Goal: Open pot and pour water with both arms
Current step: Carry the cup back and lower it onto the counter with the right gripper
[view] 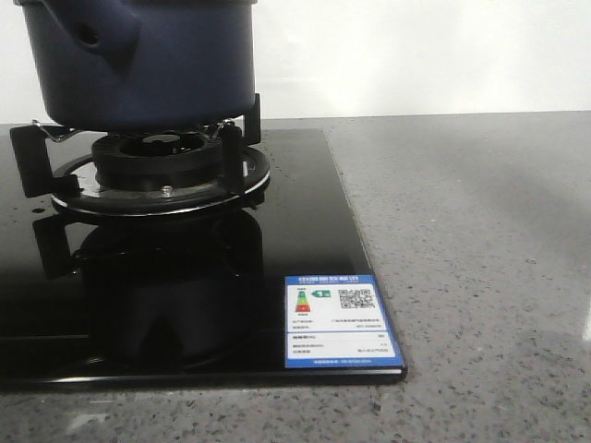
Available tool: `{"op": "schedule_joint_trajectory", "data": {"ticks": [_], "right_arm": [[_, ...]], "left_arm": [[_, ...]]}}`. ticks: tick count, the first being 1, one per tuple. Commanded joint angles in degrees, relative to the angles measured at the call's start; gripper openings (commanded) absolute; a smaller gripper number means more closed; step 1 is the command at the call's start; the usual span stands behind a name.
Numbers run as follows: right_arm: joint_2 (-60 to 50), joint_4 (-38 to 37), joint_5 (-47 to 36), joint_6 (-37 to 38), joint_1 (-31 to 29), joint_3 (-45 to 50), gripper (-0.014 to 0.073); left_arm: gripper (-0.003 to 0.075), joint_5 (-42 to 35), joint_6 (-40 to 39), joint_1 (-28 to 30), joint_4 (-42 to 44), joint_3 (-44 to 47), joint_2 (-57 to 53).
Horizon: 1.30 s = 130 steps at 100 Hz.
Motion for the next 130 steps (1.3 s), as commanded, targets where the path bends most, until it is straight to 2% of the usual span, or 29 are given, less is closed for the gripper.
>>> {"op": "schedule_joint_trajectory", "data": {"ticks": [1, 20, 45, 71, 130], "right_arm": [[-1.5, -0.81, -10.48, 0.76, -2.92, 3.93, 0.0392], [3.65, 0.48, -24.64, 0.76, -7.88, 9.96, 0.0392], [14.31, 0.86, -35.89, -3.64, -9.44, 10.02, 0.0392], [21.88, 2.66, -43.71, -9.08, -9.44, 10.02, 0.0392], [22.89, 2.66, -42.58, -9.64, -9.44, 10.02, 0.0392]], "left_arm": [[0.036, -0.81, -0.07, 0.23, -4.3, -2.11, -1.74], [0.036, -0.81, -0.07, 0.23, -4.3, -2.11, -1.74], [0.036, -0.7, -0.07, 0.23, -4.3, -2.11, -1.74], [0.036, -0.7, -0.07, 0.23, -4.3, -2.11, -1.74], [0.036, -0.7, -0.07, 0.23, -4.3, -2.11, -1.74]]}}
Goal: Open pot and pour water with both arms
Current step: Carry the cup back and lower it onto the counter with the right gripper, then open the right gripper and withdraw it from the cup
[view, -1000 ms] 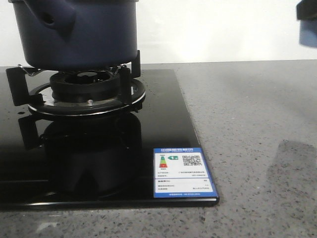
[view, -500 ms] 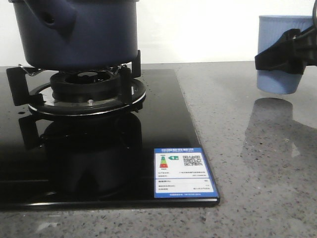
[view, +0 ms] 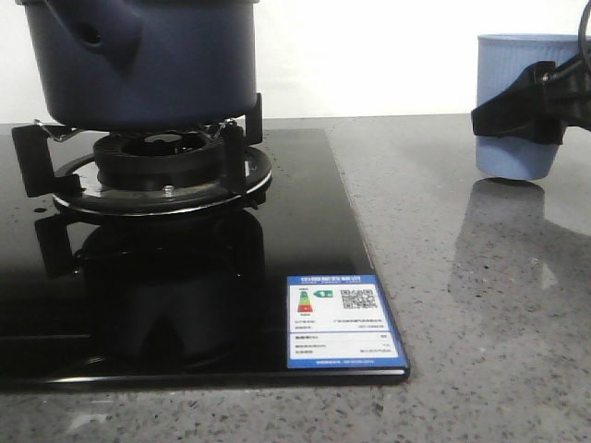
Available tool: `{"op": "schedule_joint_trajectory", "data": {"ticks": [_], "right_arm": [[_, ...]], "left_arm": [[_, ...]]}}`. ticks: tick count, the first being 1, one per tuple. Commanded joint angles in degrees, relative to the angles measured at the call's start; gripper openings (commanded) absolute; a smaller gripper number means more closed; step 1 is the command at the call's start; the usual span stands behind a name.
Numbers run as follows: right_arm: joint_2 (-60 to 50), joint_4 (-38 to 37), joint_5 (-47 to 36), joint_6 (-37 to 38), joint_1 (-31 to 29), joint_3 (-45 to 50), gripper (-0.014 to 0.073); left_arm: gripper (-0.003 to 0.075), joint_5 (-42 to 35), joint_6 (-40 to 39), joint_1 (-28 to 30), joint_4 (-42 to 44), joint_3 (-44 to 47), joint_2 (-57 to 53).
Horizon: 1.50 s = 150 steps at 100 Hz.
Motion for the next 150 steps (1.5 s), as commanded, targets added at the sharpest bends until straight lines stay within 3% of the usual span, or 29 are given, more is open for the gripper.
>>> {"op": "schedule_joint_trajectory", "data": {"ticks": [1, 14, 27, 34, 77, 113, 127, 150], "right_arm": [[-1.46, 1.8, -3.3, -0.77, -0.35, -1.4, 0.0392], [-1.46, 1.8, -3.23, -0.66, -0.35, -1.4, 0.042], [-1.46, 1.8, -3.23, -0.66, -0.35, -1.4, 0.0598], [-1.46, 1.69, -3.07, -0.11, -0.35, -1.4, 0.0652], [-9.56, -9.96, 6.16, 11.42, -0.35, 0.03, 0.0652], [-29.09, -9.69, 17.95, 14.29, -0.35, 10.36, 0.0652], [-38.58, -9.7, 24.4, 22.55, -0.35, 11.11, 0.0652], [-48.66, -9.7, 27.95, 22.93, -0.35, 11.11, 0.0652]], "left_arm": [[0.036, -0.83, -0.07, 0.23, -4.16, -2.11, -1.74], [0.036, -0.83, -0.07, 0.23, -4.16, -2.11, -1.74], [0.036, -0.83, -0.07, 0.23, -4.16, -2.11, -1.74], [0.036, -0.83, -0.07, 0.23, -4.16, -2.11, -1.74], [0.036, -0.83, -0.07, 0.23, -4.16, -2.11, -1.74], [0.036, 2.1, -0.07, -0.38, -4.42, -2.11, -1.65], [0.036, 2.1, 0.01, -2.98, -4.54, -2.11, -1.28], [0.036, 1.99, 0.05, -8.55, -2.63, -2.11, 2.14]]}}
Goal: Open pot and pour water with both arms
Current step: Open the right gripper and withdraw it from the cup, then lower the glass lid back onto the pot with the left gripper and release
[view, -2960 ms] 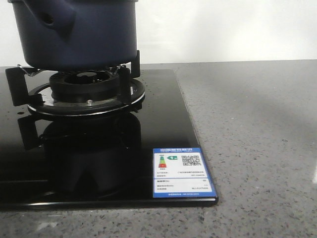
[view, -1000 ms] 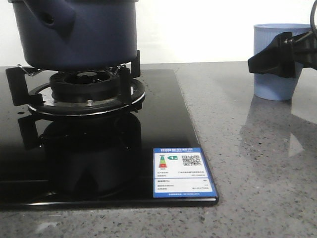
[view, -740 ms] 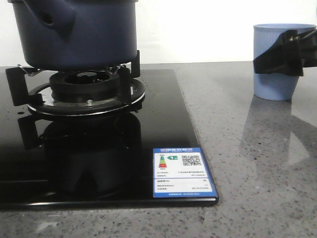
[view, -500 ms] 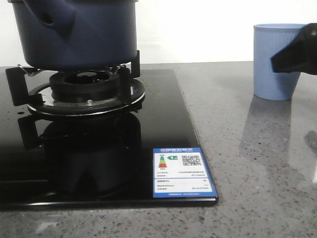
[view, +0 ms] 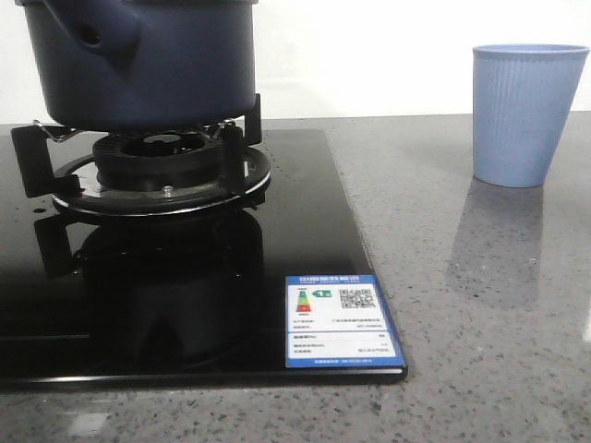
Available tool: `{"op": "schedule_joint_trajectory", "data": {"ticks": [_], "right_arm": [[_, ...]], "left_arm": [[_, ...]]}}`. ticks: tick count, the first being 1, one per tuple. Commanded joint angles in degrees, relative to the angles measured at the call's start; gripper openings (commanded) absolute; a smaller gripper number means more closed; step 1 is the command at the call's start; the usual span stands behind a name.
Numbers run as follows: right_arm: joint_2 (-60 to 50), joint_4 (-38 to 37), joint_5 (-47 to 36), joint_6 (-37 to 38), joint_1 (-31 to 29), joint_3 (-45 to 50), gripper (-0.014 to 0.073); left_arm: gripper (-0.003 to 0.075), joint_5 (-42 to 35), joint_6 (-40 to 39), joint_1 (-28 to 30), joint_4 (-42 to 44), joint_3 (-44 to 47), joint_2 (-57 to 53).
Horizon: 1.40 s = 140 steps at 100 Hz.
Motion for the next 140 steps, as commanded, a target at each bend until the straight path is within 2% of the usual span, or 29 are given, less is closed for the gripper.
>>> {"op": "schedule_joint_trajectory", "data": {"ticks": [1, 22, 55, 82, 106, 140], "right_arm": [[-2.89, 0.63, 0.27, 0.42, -0.35, -1.48, 0.0652], [-6.48, 0.63, 3.71, 0.42, -0.35, -1.48, 0.0652], [-6.84, 0.63, 3.82, 0.42, -0.35, -1.48, 0.0644], [-6.84, 0.52, 3.82, 0.42, -0.35, -1.48, 0.0644], [-6.84, 0.41, 3.82, 0.42, -0.35, -1.23, 0.0644], [-6.84, 0.41, 3.47, 0.42, -0.25, 0.16, 0.0644]], "left_arm": [[0.036, -0.74, 0.05, -2.18, -2.33, -2.11, 0.19], [0.036, -0.83, 0.3, -3.49, -0.69, -2.11, 4.04], [0.036, -0.7, 6.37, -3.56, -4.22, -2.11, 6.87], [0.036, -1.77, 11.94, -6.24, -5.2, -2.11, 7.84], [0.036, -3.89, 12.04, -6.38, -5.09, -2.11, 8.43], [0.036, -1.26, 12.04, -6.38, -4.86, -2.11, 8.8]]}}
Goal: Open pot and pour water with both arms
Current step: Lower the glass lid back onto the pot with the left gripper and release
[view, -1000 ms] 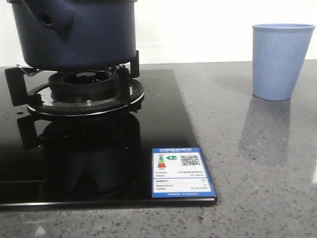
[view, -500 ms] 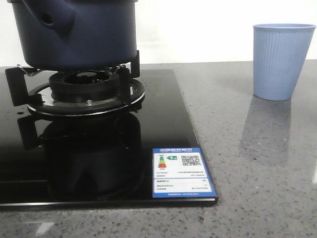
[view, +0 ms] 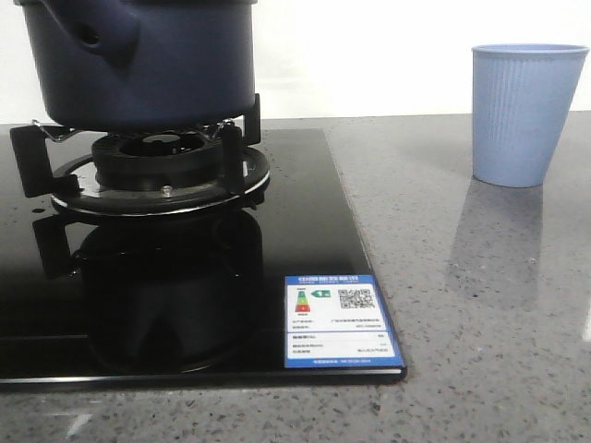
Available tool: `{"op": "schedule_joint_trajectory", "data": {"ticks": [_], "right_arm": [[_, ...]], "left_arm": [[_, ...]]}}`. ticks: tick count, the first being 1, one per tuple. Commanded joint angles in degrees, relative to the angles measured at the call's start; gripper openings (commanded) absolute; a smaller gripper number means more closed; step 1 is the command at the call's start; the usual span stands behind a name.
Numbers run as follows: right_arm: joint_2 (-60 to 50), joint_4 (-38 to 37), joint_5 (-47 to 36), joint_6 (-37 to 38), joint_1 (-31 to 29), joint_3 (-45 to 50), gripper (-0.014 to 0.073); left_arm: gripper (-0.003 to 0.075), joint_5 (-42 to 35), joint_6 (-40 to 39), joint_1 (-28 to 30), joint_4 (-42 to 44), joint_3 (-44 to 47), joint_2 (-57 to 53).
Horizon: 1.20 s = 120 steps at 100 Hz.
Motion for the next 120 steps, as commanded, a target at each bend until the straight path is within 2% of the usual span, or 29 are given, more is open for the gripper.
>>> {"op": "schedule_joint_trajectory", "data": {"ticks": [1, 56, 63, 73, 80, 98, 120], "right_arm": [[-0.12, 0.05, -2.05, -0.06, -0.25, -1.23, 0.0644], [-0.12, 0.05, -2.29, -0.06, -0.25, -1.12, 0.0644], [-0.12, 0.05, -2.29, -0.06, -0.25, -1.12, 0.0644], [-0.12, 0.05, -2.29, -0.06, -0.25, -1.12, 0.0644], [-0.12, 0.05, -2.29, -0.06, -0.25, -1.12, 0.0644], [-0.12, 0.05, -2.73, -0.06, -0.25, -1.12, 0.0644], [-0.12, 0.05, -7.54, -0.06, -0.25, -1.12, 0.0644]], "left_arm": [[0.036, 1.41, 0.03, -0.29, -3.9, -2.11, -1.96], [0.0365, 2.1, 0.03, -0.29, -1.79, -2.11, -1.27], [0.043, 2.1, 0.03, -0.29, -1.79, -2.11, -1.27], [0.0605, 2.5, 0.03, -0.29, -1.79, -2.11, -1.27], [0.0657, 3.06, -0.39, -0.29, -2.05, -2.11, -1.38], [0.0636, 4.66, -2.02, 0.06, -2.46, -2.11, -4.47], [0.0559, 8.12, -4.8, 5.47, -2.35, -2.11, -12.29]]}}
